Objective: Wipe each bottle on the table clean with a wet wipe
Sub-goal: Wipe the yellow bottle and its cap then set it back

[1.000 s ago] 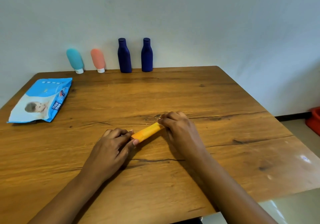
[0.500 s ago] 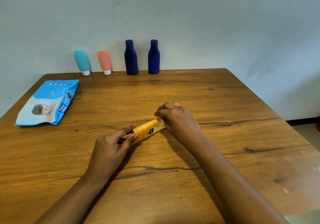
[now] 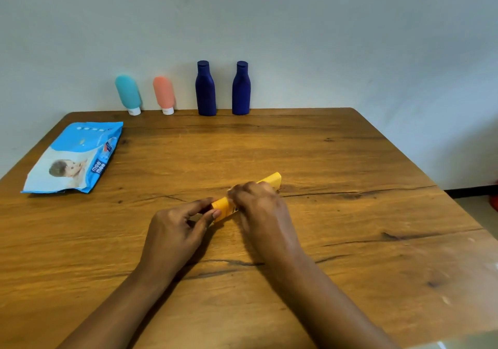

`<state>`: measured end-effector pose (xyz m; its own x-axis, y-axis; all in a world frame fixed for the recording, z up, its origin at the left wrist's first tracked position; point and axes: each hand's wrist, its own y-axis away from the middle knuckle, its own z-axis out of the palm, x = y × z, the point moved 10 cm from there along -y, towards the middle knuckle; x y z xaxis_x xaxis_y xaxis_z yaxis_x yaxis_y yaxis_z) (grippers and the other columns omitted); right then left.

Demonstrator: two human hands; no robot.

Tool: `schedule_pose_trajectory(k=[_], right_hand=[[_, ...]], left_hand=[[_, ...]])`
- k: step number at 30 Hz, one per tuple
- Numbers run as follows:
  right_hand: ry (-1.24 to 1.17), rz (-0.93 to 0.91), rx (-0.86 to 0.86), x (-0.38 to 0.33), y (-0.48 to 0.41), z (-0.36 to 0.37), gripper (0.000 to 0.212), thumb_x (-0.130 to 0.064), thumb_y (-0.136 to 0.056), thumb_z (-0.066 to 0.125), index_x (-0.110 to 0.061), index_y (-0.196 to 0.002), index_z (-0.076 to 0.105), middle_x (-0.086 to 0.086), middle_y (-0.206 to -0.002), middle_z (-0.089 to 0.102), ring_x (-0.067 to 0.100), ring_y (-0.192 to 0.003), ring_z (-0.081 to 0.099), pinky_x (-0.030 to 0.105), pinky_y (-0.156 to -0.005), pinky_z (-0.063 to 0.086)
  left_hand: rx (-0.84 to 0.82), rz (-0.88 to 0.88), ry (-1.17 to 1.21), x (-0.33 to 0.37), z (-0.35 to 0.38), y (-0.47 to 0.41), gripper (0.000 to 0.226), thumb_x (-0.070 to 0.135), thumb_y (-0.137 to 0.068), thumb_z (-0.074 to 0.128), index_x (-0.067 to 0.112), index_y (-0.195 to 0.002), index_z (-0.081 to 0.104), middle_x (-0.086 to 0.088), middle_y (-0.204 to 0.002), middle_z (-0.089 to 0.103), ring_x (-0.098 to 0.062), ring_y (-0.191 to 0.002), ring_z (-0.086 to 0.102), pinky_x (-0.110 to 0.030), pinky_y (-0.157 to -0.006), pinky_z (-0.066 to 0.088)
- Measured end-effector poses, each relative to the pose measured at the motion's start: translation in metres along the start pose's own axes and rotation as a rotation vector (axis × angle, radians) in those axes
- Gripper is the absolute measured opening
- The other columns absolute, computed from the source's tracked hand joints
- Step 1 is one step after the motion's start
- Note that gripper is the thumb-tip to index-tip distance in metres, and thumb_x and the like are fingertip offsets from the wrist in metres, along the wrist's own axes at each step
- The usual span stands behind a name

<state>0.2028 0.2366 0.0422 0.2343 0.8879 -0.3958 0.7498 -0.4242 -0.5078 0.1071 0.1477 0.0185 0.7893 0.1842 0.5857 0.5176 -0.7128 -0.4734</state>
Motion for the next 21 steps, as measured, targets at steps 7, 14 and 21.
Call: schedule_pose_trajectory(k=[7,14,21], right_hand=[[0.001,0.155,0.048,0.056,-0.004,-0.020,0.025,-0.006,-0.086,0.061,-0.014,-0.109,0.066,-0.001,-0.106,0.060,0.008,-0.094,0.052,0.026,-0.079,0.052],[-0.033,-0.070,-0.031,-0.012,0.013,0.011,0.027,-0.008,-0.085,0.063,-0.011,-0.112,0.065,0.002,-0.110,0.061,0.017,-0.095,0.053,0.027,-0.075,0.051],[-0.086,0.216,0.127,0.088,-0.006,-0.024,0.026,-0.003,-0.087,0.058,-0.012,-0.111,0.065,-0.003,-0.107,0.056,0.010,-0.096,0.051,0.030,-0.079,0.053]], left_hand=[[0.022,0.012,-0.005,0.004,-0.001,0.000,0.037,0.039,-0.080,0.065,0.017,-0.110,0.068,0.018,-0.093,0.063,-0.001,-0.074,0.065,-0.015,-0.060,0.051],[0.026,0.040,0.056,0.003,0.002,-0.002,0.035,0.037,-0.079,0.063,0.013,-0.103,0.073,0.004,-0.094,0.073,0.002,-0.085,0.064,-0.010,-0.066,0.050],[0.028,0.026,0.015,0.005,0.003,0.000,0.036,0.035,-0.079,0.068,0.012,-0.108,0.070,0.001,-0.099,0.072,-0.002,-0.084,0.066,-0.013,-0.069,0.051]])
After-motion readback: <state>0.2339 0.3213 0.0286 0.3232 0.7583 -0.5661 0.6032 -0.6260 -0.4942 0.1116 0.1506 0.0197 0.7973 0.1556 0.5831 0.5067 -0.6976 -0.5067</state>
